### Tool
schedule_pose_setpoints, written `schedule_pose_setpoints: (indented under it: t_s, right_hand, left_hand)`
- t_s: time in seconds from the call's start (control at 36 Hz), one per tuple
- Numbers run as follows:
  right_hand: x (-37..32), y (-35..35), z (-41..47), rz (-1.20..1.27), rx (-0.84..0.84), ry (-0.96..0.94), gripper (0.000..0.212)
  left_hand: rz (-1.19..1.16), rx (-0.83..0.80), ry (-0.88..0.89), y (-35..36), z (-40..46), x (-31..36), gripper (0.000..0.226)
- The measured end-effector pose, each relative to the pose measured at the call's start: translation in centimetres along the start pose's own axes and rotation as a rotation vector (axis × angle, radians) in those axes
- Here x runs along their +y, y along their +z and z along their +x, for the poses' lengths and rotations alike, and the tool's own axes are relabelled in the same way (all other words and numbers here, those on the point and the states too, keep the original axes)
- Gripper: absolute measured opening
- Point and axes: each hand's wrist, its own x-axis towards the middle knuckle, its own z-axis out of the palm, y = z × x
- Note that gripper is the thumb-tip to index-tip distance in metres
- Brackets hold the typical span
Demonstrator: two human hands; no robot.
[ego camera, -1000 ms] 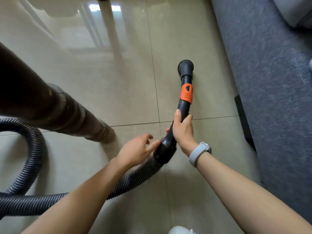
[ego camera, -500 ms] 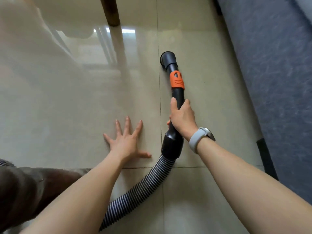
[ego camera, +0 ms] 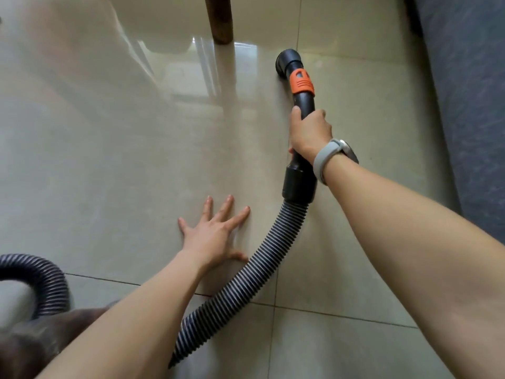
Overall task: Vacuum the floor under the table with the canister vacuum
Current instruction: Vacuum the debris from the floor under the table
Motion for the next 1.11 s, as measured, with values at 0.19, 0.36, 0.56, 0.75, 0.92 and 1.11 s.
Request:
schedule_pose_setpoints:
  t_s: [0.19,0.36,0.56,0.75,0.92,1.11]
  right_hand:
    - [0.1,0.4,0.8,-0.040,0.008,-0.010,0.044]
    - [-0.3,-0.1,2.3,0.018,-0.043,-0.009,0.044]
    - [-1.0,0.3,1.5,-0.011,-0.090,-0.068,0.042]
    - [0.7,-0.2,-3.3,0.011,-0.128,-0.017,0.040]
    - [3.5,-0.7,-9.3,0.118,-0.138,0.038,0.039]
    - [6.5,-0.5,-17.0,0.171,-0.133,0.106,0.037]
  left_hand:
    - [-0.052,-0.012,-0.042,-1.5,1.5,0.1,0.104]
    - [-0.049,0.001,-0.045,-1.8,2.1,-0.2,0.102]
    - [-0.030,-0.003,-0.039,-1.9,2.2,-0.2,0.101]
    - [-0.038,-0.007,-0.039,-2.1,2.1,-0.1,0.099]
    - [-0.008,0.026,-0.054,-2.2,1.8,0.2,0.100]
    - [-0.003,0.127,-0.062,-0.7,-0.5,1.9,0.078]
